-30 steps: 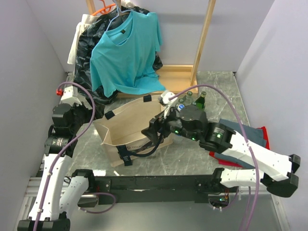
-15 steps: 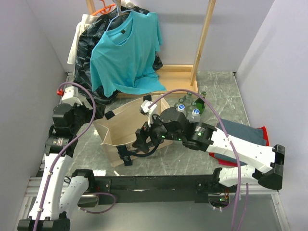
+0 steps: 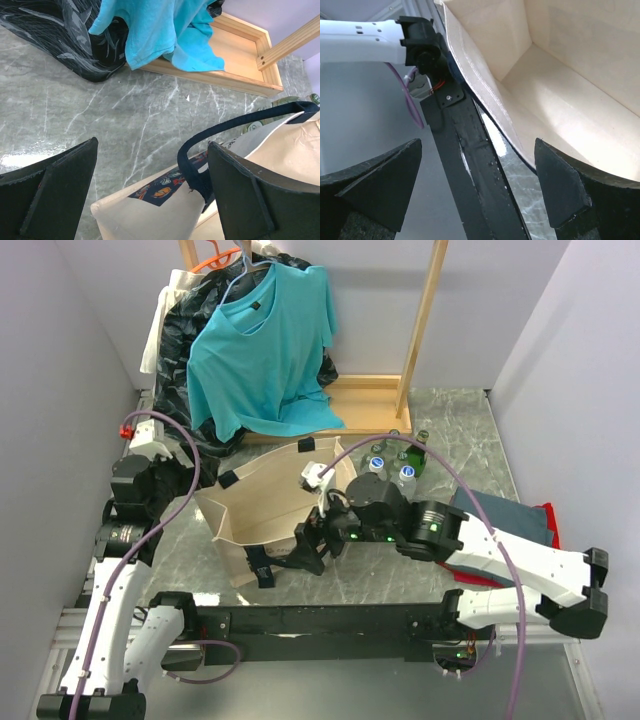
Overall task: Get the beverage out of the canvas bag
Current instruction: Adjust the canvas bag at the center of the board, then reset both arms
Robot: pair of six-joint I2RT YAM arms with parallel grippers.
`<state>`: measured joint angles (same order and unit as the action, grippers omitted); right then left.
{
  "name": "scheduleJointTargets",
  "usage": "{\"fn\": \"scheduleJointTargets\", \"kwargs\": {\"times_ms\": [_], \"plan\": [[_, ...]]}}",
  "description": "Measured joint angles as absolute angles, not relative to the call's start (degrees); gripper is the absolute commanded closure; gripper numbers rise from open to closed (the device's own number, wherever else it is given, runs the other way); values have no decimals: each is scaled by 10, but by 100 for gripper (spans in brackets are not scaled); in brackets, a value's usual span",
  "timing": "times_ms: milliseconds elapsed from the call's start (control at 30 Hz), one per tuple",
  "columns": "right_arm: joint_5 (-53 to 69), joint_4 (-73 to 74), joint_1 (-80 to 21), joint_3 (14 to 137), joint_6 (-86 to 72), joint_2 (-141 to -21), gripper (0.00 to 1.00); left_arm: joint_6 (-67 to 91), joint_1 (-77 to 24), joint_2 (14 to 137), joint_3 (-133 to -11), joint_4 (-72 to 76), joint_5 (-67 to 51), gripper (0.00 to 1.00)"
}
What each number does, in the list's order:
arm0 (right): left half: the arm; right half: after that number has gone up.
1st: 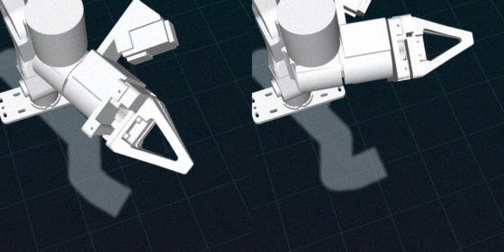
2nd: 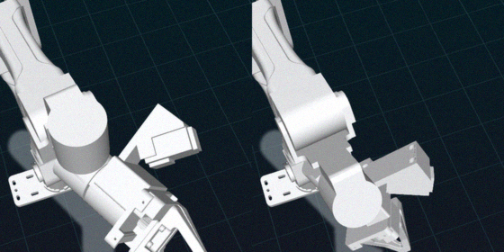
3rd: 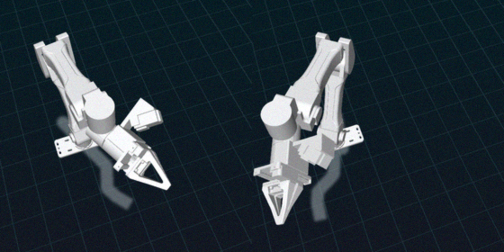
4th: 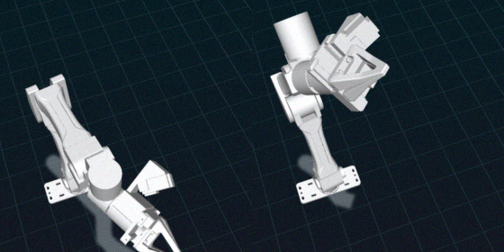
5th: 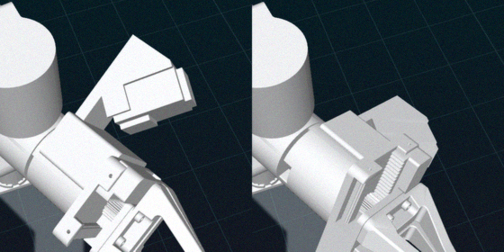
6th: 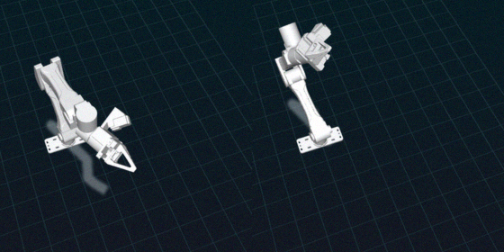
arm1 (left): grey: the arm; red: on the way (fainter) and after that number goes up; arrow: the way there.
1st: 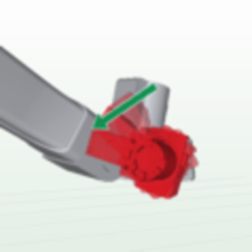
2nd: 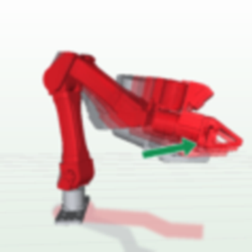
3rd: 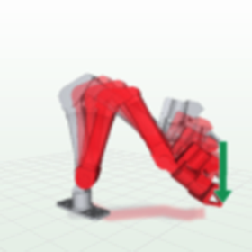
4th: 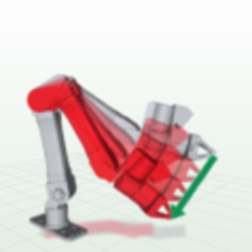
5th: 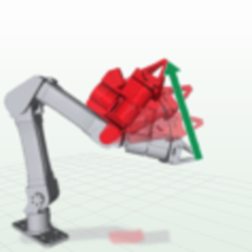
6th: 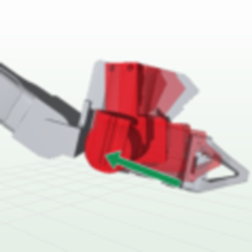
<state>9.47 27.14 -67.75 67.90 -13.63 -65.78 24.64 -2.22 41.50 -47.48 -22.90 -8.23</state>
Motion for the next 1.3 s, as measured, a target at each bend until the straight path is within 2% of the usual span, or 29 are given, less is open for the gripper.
{"fn": "scheduleJointTargets", "kwargs": {"times_ms": [267, 500, 667, 767, 933, 1300], "plan": [[29, 291, -681, 679, -145, -584, 0, 234, -22, 441, -498, -259, -49, 4], [-188, 295, -682, 660, -161, -484, 0, 230, -22, 537, -602, -322, -5, 4], [-355, 293, -658, 636, -169, -420, 0, 232, -22, 540, -609, -328, 27, 4], [-409, 290, -614, 605, -169, -383, 0, 232, -22, 536, -609, -326, 29, 4], [-424, 281, -497, 562, -172, -361, 0, 232, -22, 538, -609, -315, 22, 4], [-335, 224, -258, 493, -181, -435, 0, 216, -8, 581, -629, -255, 7, 4]]}}
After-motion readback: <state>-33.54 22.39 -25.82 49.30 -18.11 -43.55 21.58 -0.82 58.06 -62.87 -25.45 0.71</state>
